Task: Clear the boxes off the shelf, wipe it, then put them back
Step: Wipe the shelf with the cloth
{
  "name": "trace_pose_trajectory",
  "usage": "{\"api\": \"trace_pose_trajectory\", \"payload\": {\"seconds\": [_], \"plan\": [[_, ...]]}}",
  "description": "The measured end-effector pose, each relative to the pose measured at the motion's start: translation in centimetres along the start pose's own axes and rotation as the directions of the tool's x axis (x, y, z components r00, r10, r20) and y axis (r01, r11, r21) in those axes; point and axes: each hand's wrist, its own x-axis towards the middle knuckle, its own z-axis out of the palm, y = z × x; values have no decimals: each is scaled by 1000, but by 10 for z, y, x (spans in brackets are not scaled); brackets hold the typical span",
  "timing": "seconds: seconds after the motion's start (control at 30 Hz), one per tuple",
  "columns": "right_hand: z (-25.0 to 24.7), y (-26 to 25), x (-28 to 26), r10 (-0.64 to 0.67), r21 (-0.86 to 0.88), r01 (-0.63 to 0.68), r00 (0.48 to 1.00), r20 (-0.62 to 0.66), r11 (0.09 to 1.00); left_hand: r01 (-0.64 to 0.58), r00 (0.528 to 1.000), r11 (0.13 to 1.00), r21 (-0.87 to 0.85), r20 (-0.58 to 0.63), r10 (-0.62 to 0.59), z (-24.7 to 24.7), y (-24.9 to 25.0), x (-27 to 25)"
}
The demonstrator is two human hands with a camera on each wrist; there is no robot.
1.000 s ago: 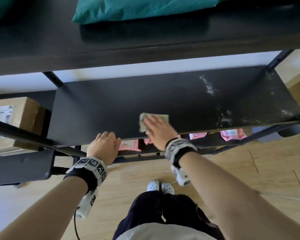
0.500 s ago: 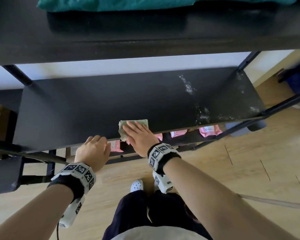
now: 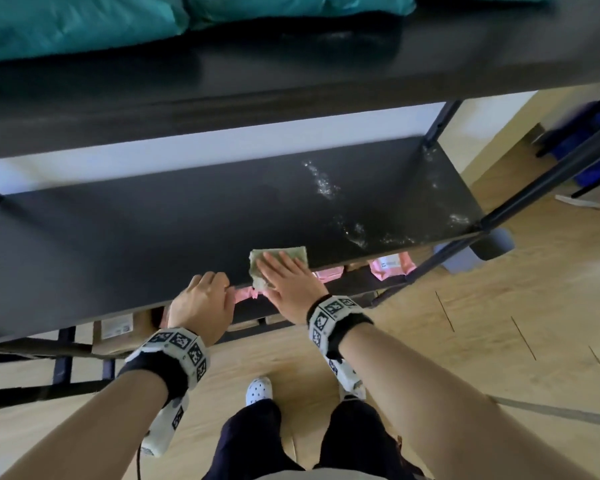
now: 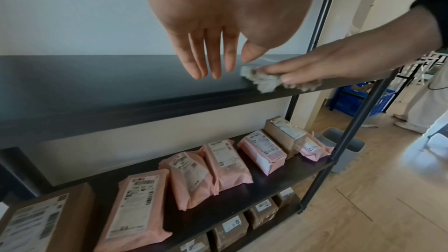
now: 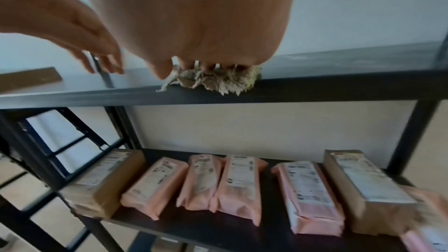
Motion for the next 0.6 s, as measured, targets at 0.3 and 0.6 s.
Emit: {"api": "trace_pose_trajectory", "payload": {"seconds": [0.3, 0.6], "plan": [[-23, 172, -71, 37, -51, -41, 996, -82, 998, 105, 994, 994, -37, -18, -106, 41, 99, 1], [-20, 146, -44, -91, -61, 90, 996, -16, 994, 199, 976, 975, -94, -66, -206, 58, 162, 9]]}}
